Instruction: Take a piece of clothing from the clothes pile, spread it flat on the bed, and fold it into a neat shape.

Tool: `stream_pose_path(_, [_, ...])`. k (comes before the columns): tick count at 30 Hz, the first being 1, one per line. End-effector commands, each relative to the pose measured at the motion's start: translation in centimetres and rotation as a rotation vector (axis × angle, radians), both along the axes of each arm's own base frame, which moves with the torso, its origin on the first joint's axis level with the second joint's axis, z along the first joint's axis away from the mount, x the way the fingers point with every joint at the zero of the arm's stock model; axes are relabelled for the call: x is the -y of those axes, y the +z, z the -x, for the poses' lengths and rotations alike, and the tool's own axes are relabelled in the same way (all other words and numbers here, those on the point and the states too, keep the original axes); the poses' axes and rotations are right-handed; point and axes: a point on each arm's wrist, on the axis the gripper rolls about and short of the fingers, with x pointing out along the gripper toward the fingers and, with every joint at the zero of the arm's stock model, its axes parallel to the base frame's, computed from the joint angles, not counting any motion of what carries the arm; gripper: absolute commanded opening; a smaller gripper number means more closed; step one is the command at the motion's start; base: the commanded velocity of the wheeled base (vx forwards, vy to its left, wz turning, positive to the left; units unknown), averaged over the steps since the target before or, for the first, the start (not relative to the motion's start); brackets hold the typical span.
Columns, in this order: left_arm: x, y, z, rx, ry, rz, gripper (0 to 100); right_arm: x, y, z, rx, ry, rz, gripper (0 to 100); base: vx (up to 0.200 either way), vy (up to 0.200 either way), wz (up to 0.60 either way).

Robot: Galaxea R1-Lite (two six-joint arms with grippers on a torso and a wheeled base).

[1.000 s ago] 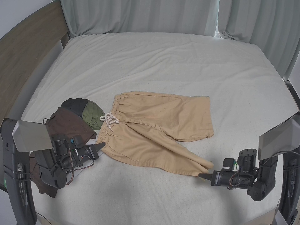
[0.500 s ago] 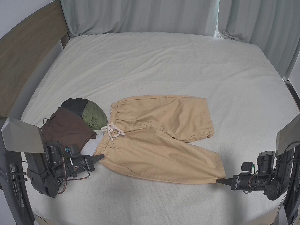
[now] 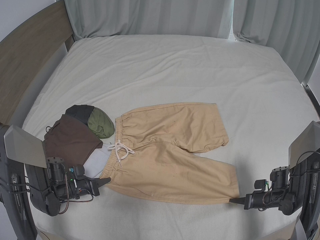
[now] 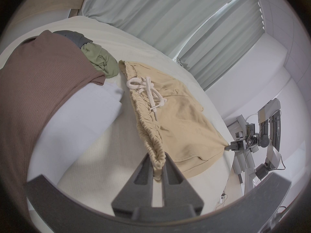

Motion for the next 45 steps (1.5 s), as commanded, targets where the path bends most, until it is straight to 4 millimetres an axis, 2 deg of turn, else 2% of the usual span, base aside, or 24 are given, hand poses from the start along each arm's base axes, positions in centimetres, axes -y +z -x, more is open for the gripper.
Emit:
stream_pose_path(1, [0.0,-0.8,0.2,-0.032,-0.001,-0.005,0,0.1,-0.9,0.6,-0.054,0.005,0.011,0,0.000,0.000,0.00])
stream_pose_path(3, [0.0,-0.8,0.2,-0.032,-0.002,-0.005,0,0.1,-0.9,0.6,-0.053,0.007,0.010,0,0.000,0.000,0.00])
stream_pose_path(4, [0.0,-0.9,0.2,-0.033,-0.001,-0.006,100,0.1,-0.9,0.6,-0.052,0.008,0.011,0,0.000,0.000,0.00])
stream_pose_path(6, [0.0,-0.9,0.3,-0.038,-0.001,-0.006,100,0.0,-0.9,0.6,-0.051,0.012,0.012,0,0.000,0.000,0.00])
stream_pose_path(7, [0.0,-0.9,0.3,-0.040,-0.001,-0.006,100,0.0,-0.9,0.6,-0.051,0.014,0.012,100,0.000,0.000,0.00])
stream_pose_path(11, [-0.1,-0.8,0.2,-0.033,0.003,-0.004,100,0.0,-0.7,0.5,-0.037,0.013,0.010,100,0.000,0.000,0.00])
stream_pose_path(16, [-0.6,-0.2,-0.5,0.010,0.022,0.001,100,0.4,-0.2,-0.8,0.032,-0.014,0.002,100,0.000,0.000,0.00])
stream_pose_path(18, [-0.4,0.3,-1.3,0.045,0.021,0.007,100,0.8,0.4,-2.7,0.111,-0.050,-0.012,100,0.000,0.000,0.00])
stream_pose_path(22, [-0.4,0.6,-2.4,0.085,0.026,0.014,100,0.9,0.8,-5.3,0.172,-0.092,-0.052,100,0.000,0.000,0.00])
stream_pose_path(30, [-0.7,0.6,-2.7,0.088,0.038,0.019,100,0.4,1.4,-8.5,0.224,-0.136,-0.132,100,0.000,0.000,0.00])
stream_pose_path(35, [-0.6,0.4,-2.6,0.087,0.033,0.012,100,0.1,1.3,-9.5,0.226,-0.137,-0.169,100,0.000,0.000,0.00])
stream_pose_path(42, [-0.7,0.4,-2.7,0.089,0.033,0.012,100,-0.6,1.1,-9.4,0.210,-0.085,-0.196,100,0.000,0.000,0.00])
stream_pose_path(45, [-0.7,0.2,-2.6,0.080,0.031,0.011,100,-0.6,1.7,-9.8,0.238,-0.083,-0.203,100,0.000,0.000,0.00])
